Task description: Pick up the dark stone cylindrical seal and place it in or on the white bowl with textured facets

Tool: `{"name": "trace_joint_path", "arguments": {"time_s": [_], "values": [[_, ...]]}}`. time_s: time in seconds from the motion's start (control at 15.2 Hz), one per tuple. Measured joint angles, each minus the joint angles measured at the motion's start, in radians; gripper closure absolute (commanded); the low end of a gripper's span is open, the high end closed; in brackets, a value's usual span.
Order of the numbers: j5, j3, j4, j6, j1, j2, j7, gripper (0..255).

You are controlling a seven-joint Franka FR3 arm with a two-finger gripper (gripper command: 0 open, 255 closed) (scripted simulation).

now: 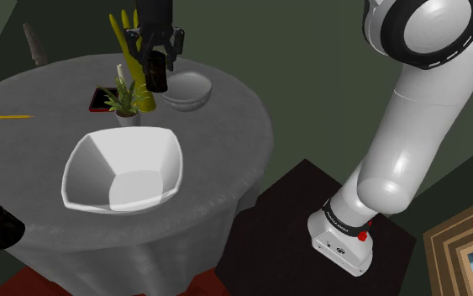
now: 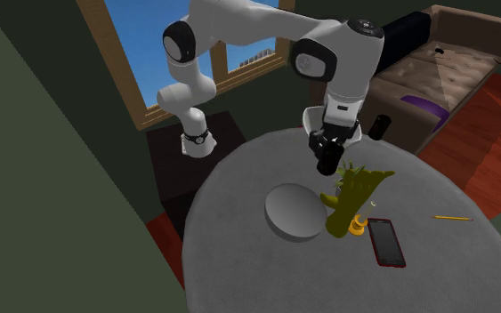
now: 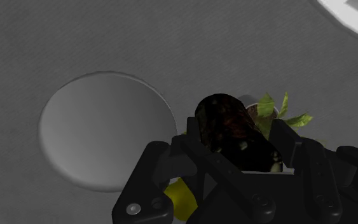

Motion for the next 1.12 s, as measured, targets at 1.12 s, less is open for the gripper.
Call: {"name": "trace_joint_path", "arguments": {"time_s": [1.12], "values": [[0.012, -0.072, 0.188, -0.153, -0.129, 0.035, -0.212, 255]]}}
